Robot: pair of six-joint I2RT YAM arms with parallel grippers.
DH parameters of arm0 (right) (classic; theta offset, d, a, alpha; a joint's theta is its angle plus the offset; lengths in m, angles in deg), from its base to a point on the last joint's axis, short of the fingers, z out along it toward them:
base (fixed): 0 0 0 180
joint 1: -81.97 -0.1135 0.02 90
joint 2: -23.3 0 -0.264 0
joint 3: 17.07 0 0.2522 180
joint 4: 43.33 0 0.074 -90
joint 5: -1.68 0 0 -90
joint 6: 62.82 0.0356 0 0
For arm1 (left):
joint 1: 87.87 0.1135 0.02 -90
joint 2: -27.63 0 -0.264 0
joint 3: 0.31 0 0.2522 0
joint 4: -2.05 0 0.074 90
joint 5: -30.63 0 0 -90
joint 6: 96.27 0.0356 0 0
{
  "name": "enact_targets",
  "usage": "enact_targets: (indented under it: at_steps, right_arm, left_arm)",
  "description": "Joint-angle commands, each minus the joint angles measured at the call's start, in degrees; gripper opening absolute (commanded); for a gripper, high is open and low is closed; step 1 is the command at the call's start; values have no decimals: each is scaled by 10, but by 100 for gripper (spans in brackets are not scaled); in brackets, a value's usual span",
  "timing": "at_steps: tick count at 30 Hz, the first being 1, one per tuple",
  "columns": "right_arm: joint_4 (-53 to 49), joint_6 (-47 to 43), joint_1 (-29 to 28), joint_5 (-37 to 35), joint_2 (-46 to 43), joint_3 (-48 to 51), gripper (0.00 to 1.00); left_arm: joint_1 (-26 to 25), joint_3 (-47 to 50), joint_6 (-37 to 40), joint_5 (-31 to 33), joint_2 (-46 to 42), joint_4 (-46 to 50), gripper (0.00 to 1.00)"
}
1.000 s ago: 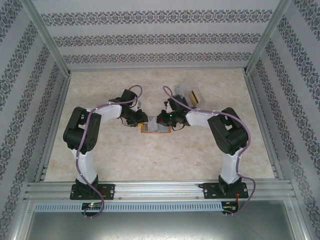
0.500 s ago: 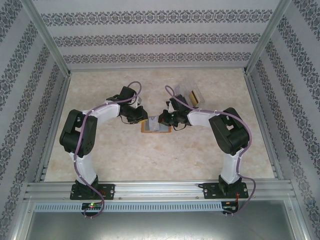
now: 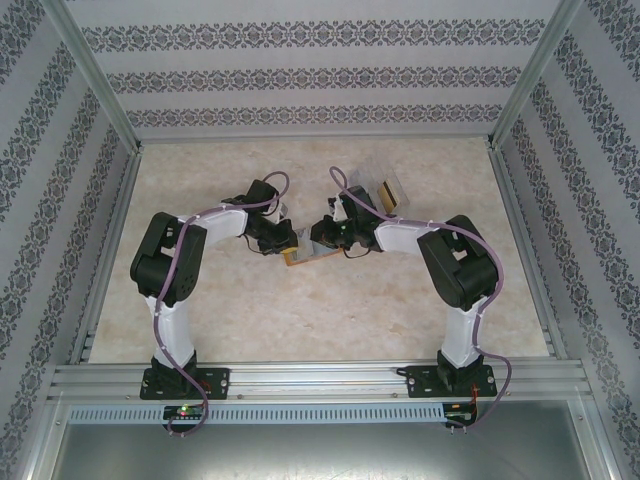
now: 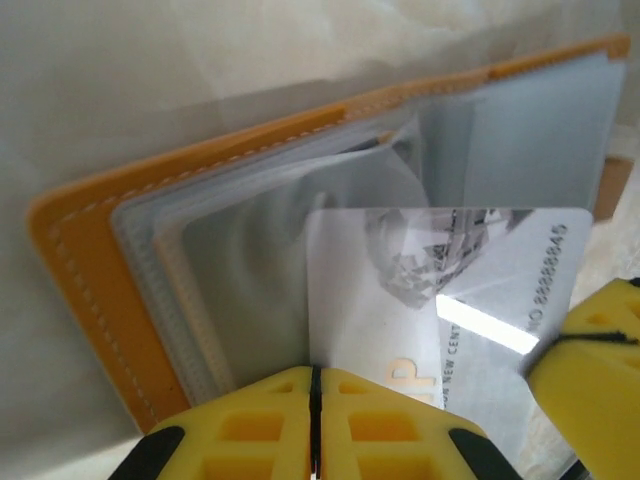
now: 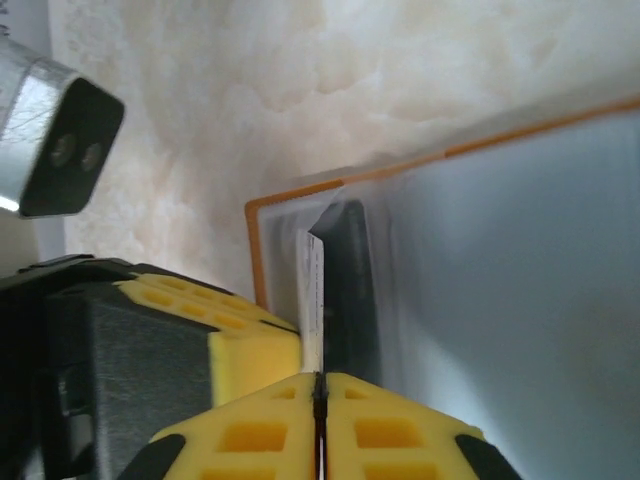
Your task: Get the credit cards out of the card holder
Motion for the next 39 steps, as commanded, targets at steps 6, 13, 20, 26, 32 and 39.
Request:
enact_targets:
  at_steps: [6,13,20,26,32,39]
  right_arm:
    - [22,1,-14,17,14,-6,14]
    - [-20,-21,-14,-14,6,-9,21]
    - [-24,-23,-13,-16,6,-12,13]
    - [-66,-61,-3,-56,-42,0,0]
    - [-108,-154,15,-90,-130,29,0]
    - [-192,-261,52,-156,-250,37,0]
  left_arm:
    - [-5,-4,3,7,17,-2,9]
    - [-4,-6,8,11,15,5,9]
    - [-4,-6,10,14,11,9,9]
    - [-3,-14,17,20,-8,29,13]
    - [0,-6,18,38,-65,39,32]
    - [26,-1,32,128,-176,93,55]
